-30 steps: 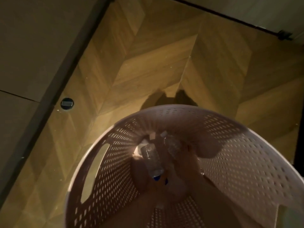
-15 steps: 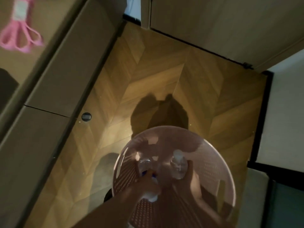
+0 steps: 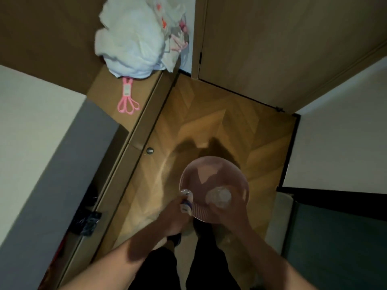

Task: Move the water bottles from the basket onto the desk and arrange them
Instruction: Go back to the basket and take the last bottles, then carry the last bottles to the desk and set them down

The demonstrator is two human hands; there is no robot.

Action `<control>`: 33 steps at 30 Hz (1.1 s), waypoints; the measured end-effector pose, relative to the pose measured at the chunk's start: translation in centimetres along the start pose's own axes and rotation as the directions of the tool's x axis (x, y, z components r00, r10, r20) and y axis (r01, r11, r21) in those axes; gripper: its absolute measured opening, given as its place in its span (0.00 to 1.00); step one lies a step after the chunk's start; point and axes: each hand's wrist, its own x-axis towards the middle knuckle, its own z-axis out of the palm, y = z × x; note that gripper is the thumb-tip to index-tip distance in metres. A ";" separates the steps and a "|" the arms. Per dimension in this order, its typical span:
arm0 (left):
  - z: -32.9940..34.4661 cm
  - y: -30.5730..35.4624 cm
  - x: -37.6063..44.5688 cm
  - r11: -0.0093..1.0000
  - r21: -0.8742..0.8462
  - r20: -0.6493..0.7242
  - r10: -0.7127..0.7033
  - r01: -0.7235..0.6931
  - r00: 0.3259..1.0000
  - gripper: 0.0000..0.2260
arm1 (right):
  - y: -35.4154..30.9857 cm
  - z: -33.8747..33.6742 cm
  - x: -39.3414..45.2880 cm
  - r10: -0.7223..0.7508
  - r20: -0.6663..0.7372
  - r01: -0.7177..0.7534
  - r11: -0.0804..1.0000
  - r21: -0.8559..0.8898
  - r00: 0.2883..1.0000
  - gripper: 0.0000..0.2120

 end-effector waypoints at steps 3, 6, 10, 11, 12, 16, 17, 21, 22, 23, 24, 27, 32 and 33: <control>-1.0 -0.8 -6.1 0.999 -0.043 -0.134 0.010 -0.016 0.991 0.20 | -1.8 -0.8 -3.8 -0.034 0.039 0.034 0.999 0.010 0.999 0.32; -1.0 -1.9 -12.0 0.995 -0.087 -0.282 0.015 -0.041 0.959 0.17 | -2.5 -1.5 -6.2 -0.148 0.066 0.154 0.983 -0.104 0.987 0.36; 0.6 -4.4 -18.4 0.987 -0.132 -0.472 0.019 -0.092 0.881 0.20 | -4.8 -3.5 -7.8 -0.224 0.287 0.286 0.938 -0.197 0.931 0.30; 1.2 -5.2 -19.6 0.987 -0.135 -0.521 0.002 -0.084 0.854 0.20 | -5.6 -4.1 -8.1 -0.269 0.331 0.348 0.915 -0.206 0.904 0.29; 1.7 -5.9 -21.1 0.982 -0.177 -0.563 -0.042 -0.071 0.825 0.21 | -6.8 -4.5 -8.6 -0.310 0.389 0.419 0.877 -0.235 0.868 0.28; 3.7 -9.4 -26.5 0.925 -0.375 -0.706 -0.241 -0.063 0.666 0.23 | -10.6 -4.2 -11.6 -0.360 0.623 0.599 0.769 -0.223 0.694 0.27; 4.2 -10.4 -27.6 0.913 -0.401 -0.724 -0.265 -0.076 0.636 0.23 | -11.3 -3.8 -12.3 -0.375 0.660 0.641 0.737 -0.212 0.650 0.27; 6.8 -14.7 -33.8 0.828 -0.539 -0.763 -0.401 -0.157 0.507 0.21 | -14.6 -0.3 -17.5 -0.407 0.793 0.777 0.617 -0.129 0.454 0.25; 7.6 -15.9 -35.2 0.810 -0.561 -0.767 -0.429 -0.173 0.477 0.20 | -15.3 0.8 -19.0 -0.414 0.819 0.804 0.588 -0.093 0.398 0.26; 8.3 -17.0 -36.6 0.792 -0.581 -0.768 -0.459 -0.186 0.446 0.19 | -16.0 2.0 -20.6 -0.422 0.840 0.828 0.557 -0.057 0.342 0.26; 9.1 -18.2 -38.0 0.772 -0.604 -0.766 -0.491 -0.200 0.416 0.19 | -16.6 3.2 -22.5 -0.429 0.857 0.851 0.525 -0.022 0.287 0.26; 11.3 -22.4 -42.2 0.709 -0.659 -0.747 -0.580 -0.250 0.325 0.20 | -17.7 6.8 -28.8 -0.444 0.887 0.901 0.427 0.080 0.131 0.28; 15.7 -29.9 -50.0 0.648 -0.684 -0.726 -0.651 -0.335 0.223 0.21 | -17.3 12.4 -40.6 -0.407 0.912 0.912 0.351 0.211 -0.054 0.27; 16.8 -31.3 -51.6 0.634 -0.689 -0.717 -0.667 -0.353 0.202 0.21 | -17.0 13.3 -43.0 -0.395 0.915 0.911 0.343 0.228 -0.081 0.27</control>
